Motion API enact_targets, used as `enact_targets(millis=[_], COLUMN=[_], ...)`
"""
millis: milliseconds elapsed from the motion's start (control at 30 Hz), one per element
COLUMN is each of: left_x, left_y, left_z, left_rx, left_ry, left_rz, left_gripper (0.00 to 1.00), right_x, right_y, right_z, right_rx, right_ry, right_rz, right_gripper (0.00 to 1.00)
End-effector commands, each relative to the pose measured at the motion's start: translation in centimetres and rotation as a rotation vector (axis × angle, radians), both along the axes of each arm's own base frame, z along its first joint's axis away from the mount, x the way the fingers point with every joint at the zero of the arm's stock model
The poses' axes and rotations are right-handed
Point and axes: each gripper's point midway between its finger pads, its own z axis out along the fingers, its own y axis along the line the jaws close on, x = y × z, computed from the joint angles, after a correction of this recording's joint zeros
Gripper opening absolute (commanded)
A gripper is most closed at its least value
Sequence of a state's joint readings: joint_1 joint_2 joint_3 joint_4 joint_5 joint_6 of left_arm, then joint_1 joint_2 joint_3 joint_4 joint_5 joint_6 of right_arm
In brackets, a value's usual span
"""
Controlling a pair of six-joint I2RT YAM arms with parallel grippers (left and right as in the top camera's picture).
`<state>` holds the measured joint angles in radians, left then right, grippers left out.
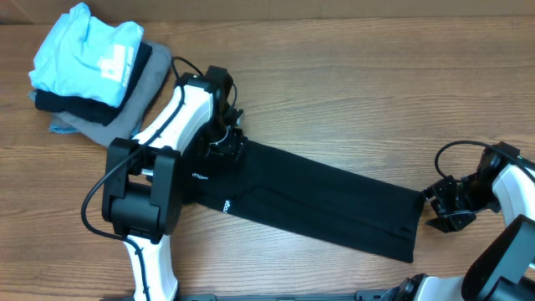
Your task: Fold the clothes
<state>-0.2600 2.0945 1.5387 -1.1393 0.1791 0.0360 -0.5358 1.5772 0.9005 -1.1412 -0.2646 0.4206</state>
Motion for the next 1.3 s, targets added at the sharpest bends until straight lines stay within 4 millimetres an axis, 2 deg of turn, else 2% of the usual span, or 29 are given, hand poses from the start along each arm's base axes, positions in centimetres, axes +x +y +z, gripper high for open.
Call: enact_targets(millis=[0,33,133,233,333,400,467,600,633,733,767,833,1033,1200,1267], left_x=[-0.7,-0.7,-0.7,-0.7,-0.8,-0.7,-0.7,-0.7,-0.7,-0.6,-0.7,-0.7,-0.7,-1.0,-1.0], left_y=[0.6,0.9,2.6,5.8,9.2,11.1,12.5,13.8,13.9,13.5,13.3,13.1,12.8,12.8,12.8], left_z=[-0.7,-1.3,-3.0,-4.6,-5.2,-5.3,-5.3,-5.3,-5.3,-5.3,-5.3,-5.3,-5.3,-5.2,-5.2], left_rx=[0.005,0.019,0.097,0.218,0.287,0.281,0.255,0.176,0.161,0.123,0.124,0.123,0.124,0.125,0.126], left_ry=[-0.010,-0.018,-0.044,-0.068,-0.064,-0.052,-0.037,-0.012,-0.009,-0.005,-0.002,-0.003,-0.002,0.007,0.008], left_rz=[-0.011,-0.012,0.025,0.153,0.304,0.389,0.458,0.540,0.546,0.522,0.514,0.506,0.499,0.495,0.495], left_gripper=[0.69,0.66,0.42,0.20,0.10,0.07,0.07,0.07,0.07,0.08,0.09,0.09,0.11,0.11,0.11], right_x=[-0.1,0.0,0.3,0.3,0.3,0.5,1.3,1.7,1.8,2.1,2.0,1.6,1.6,1.0,0.8], right_y=[-0.3,-0.4,-0.5,-0.5,-0.5,-0.3,0.9,3.0,3.4,5.4,7.0,8.0,9.5,10.5,10.6], right_z=[0.0,0.0,0.0,0.0,0.0,0.0,0.3,0.1,0.0,-0.3,-0.5,-0.8,-1.4,-2.1,-2.5], right_rx=[-0.026,-0.029,-0.035,-0.035,-0.034,-0.025,0.029,0.067,0.073,0.110,0.149,0.156,0.161,0.181,0.183], right_ry=[-0.010,-0.016,-0.026,-0.029,-0.045,-0.068,-0.125,-0.159,-0.167,-0.199,-0.211,-0.203,-0.198,-0.194,-0.188], right_rz=[0.005,0.004,0.004,0.013,0.059,0.096,0.149,0.241,0.255,0.312,0.362,0.399,0.418,0.425,0.414], right_gripper=[0.55,0.55,0.54,0.55,0.61,0.64,0.64,0.64,0.64,0.54,0.50,0.51,0.50,0.41,0.30])
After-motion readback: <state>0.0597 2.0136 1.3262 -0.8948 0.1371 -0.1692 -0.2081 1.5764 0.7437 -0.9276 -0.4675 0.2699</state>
